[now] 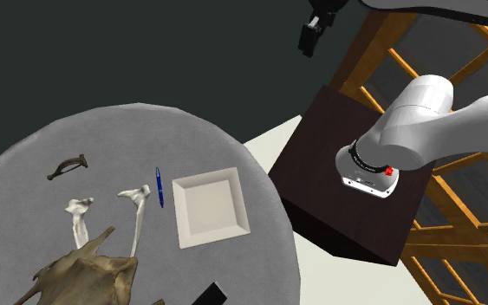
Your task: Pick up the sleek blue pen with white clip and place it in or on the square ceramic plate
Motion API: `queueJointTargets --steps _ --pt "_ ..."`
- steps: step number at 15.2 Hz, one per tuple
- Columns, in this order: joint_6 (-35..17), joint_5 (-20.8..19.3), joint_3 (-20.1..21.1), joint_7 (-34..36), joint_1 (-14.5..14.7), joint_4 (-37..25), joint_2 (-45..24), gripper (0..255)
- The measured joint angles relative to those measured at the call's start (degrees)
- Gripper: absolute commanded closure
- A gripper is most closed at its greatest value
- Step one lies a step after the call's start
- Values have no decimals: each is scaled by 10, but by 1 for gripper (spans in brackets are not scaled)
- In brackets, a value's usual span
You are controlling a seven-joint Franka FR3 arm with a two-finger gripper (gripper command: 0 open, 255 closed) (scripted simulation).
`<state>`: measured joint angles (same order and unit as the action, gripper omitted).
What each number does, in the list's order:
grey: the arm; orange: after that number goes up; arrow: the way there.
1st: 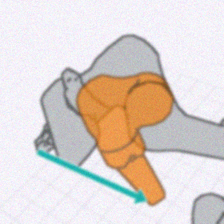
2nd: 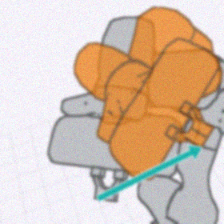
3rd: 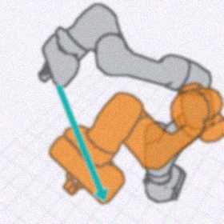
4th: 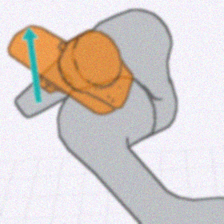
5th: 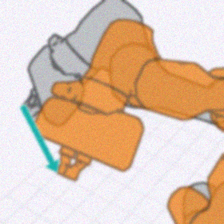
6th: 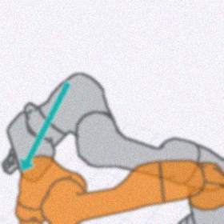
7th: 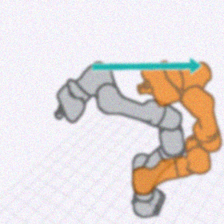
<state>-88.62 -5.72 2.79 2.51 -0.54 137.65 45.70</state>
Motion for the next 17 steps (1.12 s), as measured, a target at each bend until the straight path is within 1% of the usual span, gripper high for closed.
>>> queueJointTargets --steps 2,6,12,17 --pt "-4 6 6 10 1 6 4 0" --pt "-42 46 52 86 10 44 15 0" --pt "-118 108 133 211 20 74 -4 0" --pt "-189 149 212 321 21 71 -52 0"
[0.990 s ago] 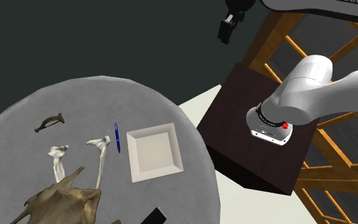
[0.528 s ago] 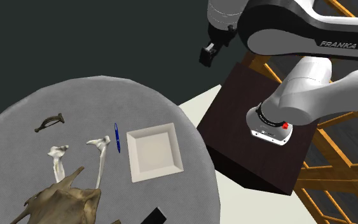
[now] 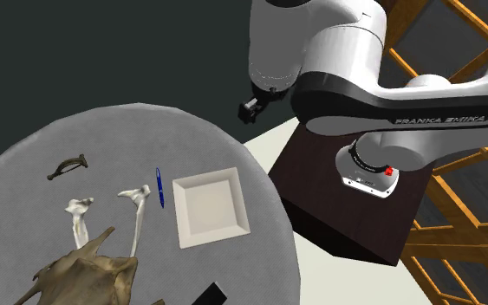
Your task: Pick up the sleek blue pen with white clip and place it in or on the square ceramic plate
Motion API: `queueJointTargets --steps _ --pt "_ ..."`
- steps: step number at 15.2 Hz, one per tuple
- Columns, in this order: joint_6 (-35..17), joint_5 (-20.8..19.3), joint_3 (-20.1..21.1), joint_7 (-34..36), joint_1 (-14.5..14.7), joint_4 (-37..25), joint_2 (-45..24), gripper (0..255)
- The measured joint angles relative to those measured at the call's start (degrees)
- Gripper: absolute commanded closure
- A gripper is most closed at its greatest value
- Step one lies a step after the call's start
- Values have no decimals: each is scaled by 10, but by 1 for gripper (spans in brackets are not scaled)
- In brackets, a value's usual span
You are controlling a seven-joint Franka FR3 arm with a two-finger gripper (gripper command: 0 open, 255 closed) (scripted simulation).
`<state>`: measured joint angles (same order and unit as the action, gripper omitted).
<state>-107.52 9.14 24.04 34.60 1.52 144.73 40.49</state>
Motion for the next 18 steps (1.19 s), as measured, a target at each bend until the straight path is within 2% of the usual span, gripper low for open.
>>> queueJointTargets --steps 6,10,12,14,16,18 --pt "-92 12 103 138 -26 -34 -94 0" --pt "-147 -14 178 241 -62 -72 -167 0" --pt "-173 -45 218 297 -90 -97 -215 0" --pt "-193 -93 267 370 -121 -131 -273 0" --pt "-200 -156 309 448 -147 -166 -333 0" --pt "-200 -241 339 537 -159 -203 -408 0"
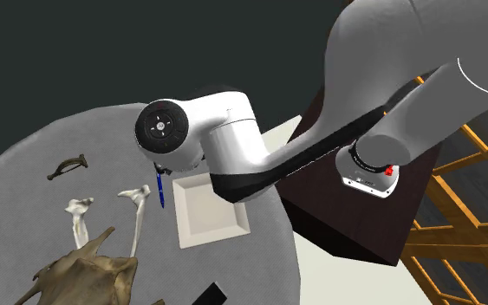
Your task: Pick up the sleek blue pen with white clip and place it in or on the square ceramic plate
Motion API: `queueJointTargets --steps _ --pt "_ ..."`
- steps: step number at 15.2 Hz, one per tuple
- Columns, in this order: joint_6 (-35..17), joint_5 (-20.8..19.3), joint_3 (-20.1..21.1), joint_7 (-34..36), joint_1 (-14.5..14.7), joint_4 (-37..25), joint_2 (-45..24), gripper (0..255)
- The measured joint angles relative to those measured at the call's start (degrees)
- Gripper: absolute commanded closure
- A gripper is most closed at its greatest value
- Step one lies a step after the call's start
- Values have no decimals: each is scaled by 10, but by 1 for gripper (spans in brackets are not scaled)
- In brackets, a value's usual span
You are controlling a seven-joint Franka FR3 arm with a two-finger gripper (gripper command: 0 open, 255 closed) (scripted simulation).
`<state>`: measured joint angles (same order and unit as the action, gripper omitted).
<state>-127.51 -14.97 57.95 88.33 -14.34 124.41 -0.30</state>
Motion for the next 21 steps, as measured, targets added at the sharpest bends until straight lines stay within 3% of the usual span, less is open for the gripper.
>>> queueJointTargets --steps 2,5,7,11,21 --pt "18 -89 1 86 19 -47 -76 0" --pt "47 -195 -39 186 86 -125 -179 0" --pt "71 -241 -68 233 137 -184 -234 0" --pt "69 -269 -89 258 160 -203 -265 0" --pt "47 -296 -108 273 169 -200 -291 0"
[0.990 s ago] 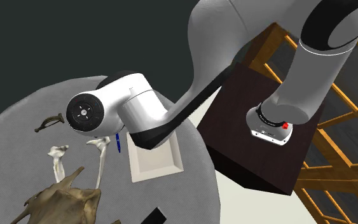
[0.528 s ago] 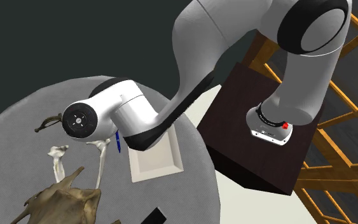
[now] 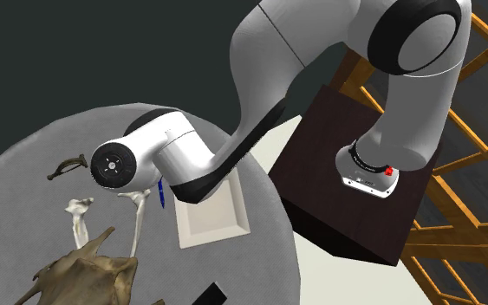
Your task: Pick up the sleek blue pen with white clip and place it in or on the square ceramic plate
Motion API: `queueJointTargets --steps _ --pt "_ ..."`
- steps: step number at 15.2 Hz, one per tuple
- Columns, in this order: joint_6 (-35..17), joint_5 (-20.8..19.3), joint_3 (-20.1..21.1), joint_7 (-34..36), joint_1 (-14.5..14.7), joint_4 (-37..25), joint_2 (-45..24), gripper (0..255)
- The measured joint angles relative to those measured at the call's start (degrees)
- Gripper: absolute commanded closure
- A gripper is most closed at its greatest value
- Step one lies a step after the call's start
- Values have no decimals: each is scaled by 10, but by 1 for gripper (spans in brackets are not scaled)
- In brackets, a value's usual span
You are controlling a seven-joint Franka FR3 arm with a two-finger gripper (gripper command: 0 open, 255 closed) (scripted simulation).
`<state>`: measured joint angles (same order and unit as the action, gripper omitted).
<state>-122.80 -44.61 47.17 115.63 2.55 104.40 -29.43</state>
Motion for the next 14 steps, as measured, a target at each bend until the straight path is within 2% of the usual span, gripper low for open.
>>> queueJointTargets --steps 1,2,14 --pt "0 0 0 0 0 0 0 0" --pt "0 0 0 0 0 0 0 255" --pt "6 6 4 -5 -2 -4 5 255"
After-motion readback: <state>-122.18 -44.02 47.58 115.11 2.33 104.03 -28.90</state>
